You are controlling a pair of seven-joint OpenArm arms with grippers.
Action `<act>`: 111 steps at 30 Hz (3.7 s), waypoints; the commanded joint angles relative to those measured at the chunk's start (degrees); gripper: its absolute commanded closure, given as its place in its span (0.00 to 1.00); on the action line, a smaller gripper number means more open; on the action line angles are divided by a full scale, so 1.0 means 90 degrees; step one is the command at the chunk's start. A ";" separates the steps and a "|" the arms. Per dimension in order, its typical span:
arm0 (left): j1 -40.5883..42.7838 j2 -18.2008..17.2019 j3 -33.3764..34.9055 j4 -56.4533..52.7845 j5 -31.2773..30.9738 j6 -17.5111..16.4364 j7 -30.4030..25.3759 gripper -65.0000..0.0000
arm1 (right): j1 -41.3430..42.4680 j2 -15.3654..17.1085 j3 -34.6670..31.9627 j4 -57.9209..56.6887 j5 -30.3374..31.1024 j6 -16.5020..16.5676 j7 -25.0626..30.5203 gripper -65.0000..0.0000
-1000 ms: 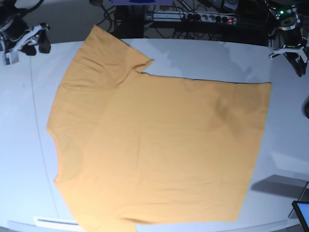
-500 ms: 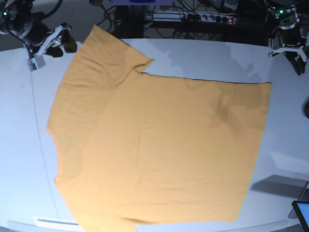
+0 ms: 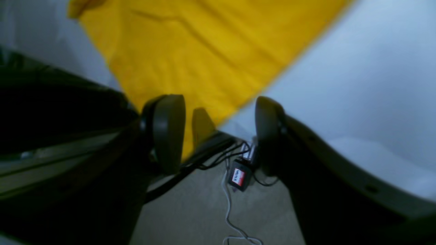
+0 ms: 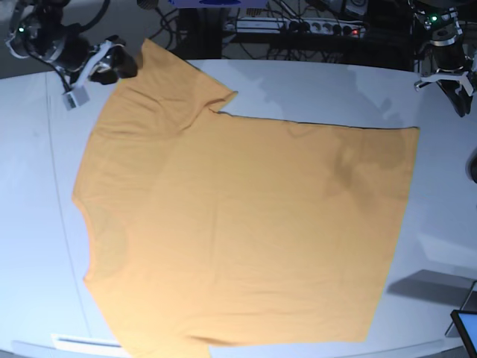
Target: Fold the T-shirt properly
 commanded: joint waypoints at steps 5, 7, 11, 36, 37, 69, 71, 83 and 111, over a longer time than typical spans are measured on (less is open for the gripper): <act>0.0046 -0.0084 -0.0051 0.0098 -0.0021 0.0046 -0.0186 0.88 | 0.0256 -0.0004 -0.0343 -0.0578 0.0150 0.0043 0.0092 0.51; 0.0046 -0.0084 -0.0071 0.0088 -0.0021 0.0046 -0.0196 0.88 | 0.0325 0.0016 -0.0470 -0.0861 0.0150 0.0043 0.0111 0.51; 0.0046 -0.0084 -0.0090 -0.0059 -0.0021 0.0046 -0.0206 0.88 | 0.0393 0.0035 -0.0460 -0.0939 0.0150 0.0043 0.0121 0.51; 0.0046 -0.0084 -0.0110 -0.0186 -0.0021 0.0046 -0.0226 0.88 | 0.0305 0.0543 -0.0030 -0.1330 0.0159 0.0043 0.0102 0.51; 0.0046 -0.0084 -0.0110 -0.0195 -0.0021 0.0046 -0.0226 0.88 | 0.0276 0.0533 -0.0030 -0.1232 0.0159 0.0043 0.0063 0.51; -0.0120 -0.0084 -0.0081 -0.0215 0.0076 0.0046 -0.0196 0.88 | 0.0374 0.0690 0.0497 -0.0666 0.0140 -0.0128 0.0053 0.51; -0.0129 -0.0084 -0.0061 -0.0215 0.0291 0.0046 -0.0196 0.88 | 0.0383 0.0680 0.0497 -0.0783 0.0140 -0.0118 0.0053 0.51; -0.0139 -0.0064 -0.0051 -0.0215 0.0584 0.0046 -0.0216 0.88 | 0.0383 0.0465 -0.0109 -0.0802 0.0169 -0.0118 0.0063 0.51; -0.0237 -0.0054 -0.0051 -0.0391 0.0575 0.0046 -0.0186 0.88 | 0.0471 0.0387 -0.0607 -0.0793 0.0169 -0.0118 0.0092 0.99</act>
